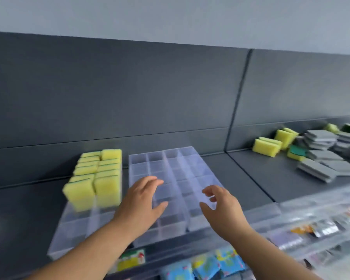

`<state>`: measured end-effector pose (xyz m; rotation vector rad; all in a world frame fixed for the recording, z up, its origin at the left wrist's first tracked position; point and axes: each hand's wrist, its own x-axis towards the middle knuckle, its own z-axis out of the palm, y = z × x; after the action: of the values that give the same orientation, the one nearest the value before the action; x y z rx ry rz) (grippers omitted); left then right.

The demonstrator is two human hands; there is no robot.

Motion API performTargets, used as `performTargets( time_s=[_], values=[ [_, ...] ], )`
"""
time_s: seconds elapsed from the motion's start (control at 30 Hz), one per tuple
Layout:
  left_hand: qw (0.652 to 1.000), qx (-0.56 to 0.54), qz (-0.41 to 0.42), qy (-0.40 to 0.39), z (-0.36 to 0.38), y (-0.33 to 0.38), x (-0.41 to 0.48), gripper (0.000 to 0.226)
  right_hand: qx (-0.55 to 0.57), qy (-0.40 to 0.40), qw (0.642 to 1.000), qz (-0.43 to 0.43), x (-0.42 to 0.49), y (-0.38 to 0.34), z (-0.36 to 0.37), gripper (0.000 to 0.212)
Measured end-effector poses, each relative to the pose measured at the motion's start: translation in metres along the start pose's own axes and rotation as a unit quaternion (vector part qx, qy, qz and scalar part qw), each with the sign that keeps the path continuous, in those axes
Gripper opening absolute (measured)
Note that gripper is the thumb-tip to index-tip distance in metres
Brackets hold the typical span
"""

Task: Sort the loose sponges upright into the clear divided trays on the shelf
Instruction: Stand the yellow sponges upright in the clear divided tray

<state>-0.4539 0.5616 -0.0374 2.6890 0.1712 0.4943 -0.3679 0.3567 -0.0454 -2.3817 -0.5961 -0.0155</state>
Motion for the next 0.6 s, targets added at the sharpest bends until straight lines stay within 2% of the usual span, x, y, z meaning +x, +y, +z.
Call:
performTargets(
  time_s=[0.13,0.33,0.47,0.6],
  values=[
    [0.996,-0.059,0.046,-0.043,0.056,0.106,-0.001,0.057,-0.012,0.045,0.997,0.065,-0.061,0.092,-0.080,0.034],
    [0.979,-0.139,0.061,-0.138,0.149,0.244,-0.014,0.059,0.000,0.045,0.975,0.215,-0.164,0.222,-0.173,0.049],
    [0.964,-0.167,0.040,-0.202,0.199,0.310,-0.011,0.059,-0.015,0.053,0.957,0.285,-0.212,0.286,-0.213,0.054],
    [0.956,-0.166,0.047,-0.236,0.234,0.346,0.014,0.059,-0.007,0.079,0.946,0.314,-0.218,0.330,-0.235,0.057]
  ],
)
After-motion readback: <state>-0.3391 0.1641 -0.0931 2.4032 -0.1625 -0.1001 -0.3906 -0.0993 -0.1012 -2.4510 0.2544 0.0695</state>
